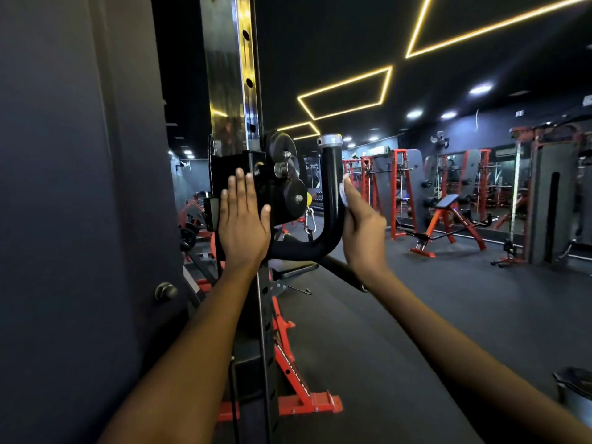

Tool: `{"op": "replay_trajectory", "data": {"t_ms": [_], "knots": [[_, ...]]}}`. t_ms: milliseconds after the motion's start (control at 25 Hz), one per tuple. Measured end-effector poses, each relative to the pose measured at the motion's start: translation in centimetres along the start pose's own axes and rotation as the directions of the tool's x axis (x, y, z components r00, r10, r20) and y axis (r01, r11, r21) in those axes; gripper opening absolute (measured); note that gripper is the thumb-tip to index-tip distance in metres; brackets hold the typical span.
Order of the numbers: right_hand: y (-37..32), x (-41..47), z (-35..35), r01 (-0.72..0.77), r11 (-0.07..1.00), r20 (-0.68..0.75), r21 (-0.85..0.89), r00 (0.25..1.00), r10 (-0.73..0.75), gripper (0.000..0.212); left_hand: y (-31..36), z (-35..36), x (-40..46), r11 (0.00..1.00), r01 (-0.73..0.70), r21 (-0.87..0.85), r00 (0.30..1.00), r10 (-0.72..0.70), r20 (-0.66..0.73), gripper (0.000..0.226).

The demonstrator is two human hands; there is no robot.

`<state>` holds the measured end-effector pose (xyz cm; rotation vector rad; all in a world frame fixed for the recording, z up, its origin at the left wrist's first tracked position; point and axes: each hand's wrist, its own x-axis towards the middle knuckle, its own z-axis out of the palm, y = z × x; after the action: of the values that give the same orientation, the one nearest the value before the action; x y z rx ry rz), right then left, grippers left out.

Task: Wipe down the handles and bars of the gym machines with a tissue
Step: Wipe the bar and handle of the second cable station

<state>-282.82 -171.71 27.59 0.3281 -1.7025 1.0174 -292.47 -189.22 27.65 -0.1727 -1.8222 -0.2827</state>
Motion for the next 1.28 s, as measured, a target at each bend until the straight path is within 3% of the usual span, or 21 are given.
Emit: {"op": "replay_trajectory", "data": {"t_ms": [160, 280, 440, 560, 680, 760, 840, 880, 920, 960, 1040, 1080, 1200, 1240, 1280], "knots": [[1.4, -6.6, 1.8, -0.125, 0.988, -0.115, 0.087, 0.984, 0.135, 0.047, -0.2, 0.4, -0.4, 0.999, -0.029, 0.02, 0.999, 0.029, 0.034, 0.061], [1.1, -4.7, 0.7, -0.167, 0.981, -0.17, 0.102, 0.968, 0.182, 0.046, 0.0, 0.2, -0.6, 0.998, -0.033, 0.061, 0.999, 0.032, 0.028, 0.061], [0.4, -1.8, 0.3, -0.053, 0.991, -0.128, 0.123, 0.989, 0.069, 0.048, -0.5, -0.6, -0.1, 0.997, 0.029, 0.066, 0.999, -0.027, -0.028, 0.055], [1.8, -6.2, 1.3, -0.086, 0.996, -0.144, 0.029, 0.986, 0.09, 0.049, -1.6, -0.8, 0.3, 0.993, 0.084, 0.083, 0.996, -0.082, -0.032, 0.049], [1.7, -7.8, 0.3, 0.098, 0.994, -0.126, -0.042, 0.987, -0.102, 0.044, -1.6, -0.4, 0.0, 0.99, 0.044, 0.133, 0.999, -0.047, 0.022, 0.05], [1.2, -4.8, -0.7, 0.301, 0.927, -0.129, -0.222, 0.934, -0.334, 0.034, -1.6, -0.3, -0.2, 0.989, 0.059, 0.134, 0.997, -0.065, 0.041, 0.052], [1.6, -1.6, -1.3, 0.506, 0.795, 0.04, -0.336, 0.851, -0.524, 0.048, -1.7, -0.3, -0.3, 0.987, 0.054, 0.153, 0.996, -0.063, 0.056, 0.055], [2.6, -0.9, -1.3, 0.569, 0.747, 0.154, -0.344, 0.819, -0.553, 0.055, -1.7, -0.3, -0.3, 0.985, 0.043, 0.166, 0.996, -0.055, 0.068, 0.057], [3.6, -0.8, -1.1, 0.611, 0.72, 0.228, -0.329, 0.791, -0.567, 0.05, -1.7, -0.2, -0.4, 0.983, 0.033, 0.183, 0.995, -0.049, 0.082, 0.058], [5.0, -1.3, -0.7, 0.637, 0.696, 0.258, -0.329, 0.77, -0.583, 0.036, -1.7, -0.2, -0.4, 0.98, 0.025, 0.198, 0.995, -0.044, 0.092, 0.059], [6.9, -3.5, 0.3, 0.653, 0.675, 0.289, -0.345, 0.757, -0.585, 0.046, -1.8, -0.1, -0.4, 0.977, 0.018, 0.211, 0.994, -0.04, 0.101, 0.059], [7.3, -4.5, 0.7, 0.705, 0.621, 0.346, -0.342, 0.709, -0.615, 0.051, -1.7, -0.2, -0.3, 0.978, 0.014, 0.207, 0.994, -0.036, 0.104, 0.059], [6.0, -5.0, 1.4, 0.897, 0.349, 0.566, -0.27, 0.441, -0.697, 0.042, -1.6, -0.4, -0.4, 0.981, 0.006, 0.195, 0.994, -0.027, 0.108, 0.057], [5.3, -4.0, 1.3, 0.894, 0.327, 0.55, -0.306, 0.447, -0.705, 0.04, -1.7, -0.3, -0.4, 0.98, 0.006, 0.198, 0.994, -0.027, 0.105, 0.057], [4.3, -2.6, 1.0, 0.846, 0.362, 0.485, -0.391, 0.524, -0.7, 0.04, -1.7, -0.3, -0.4, 0.979, 0.007, 0.203, 0.995, -0.028, 0.099, 0.057]]}}
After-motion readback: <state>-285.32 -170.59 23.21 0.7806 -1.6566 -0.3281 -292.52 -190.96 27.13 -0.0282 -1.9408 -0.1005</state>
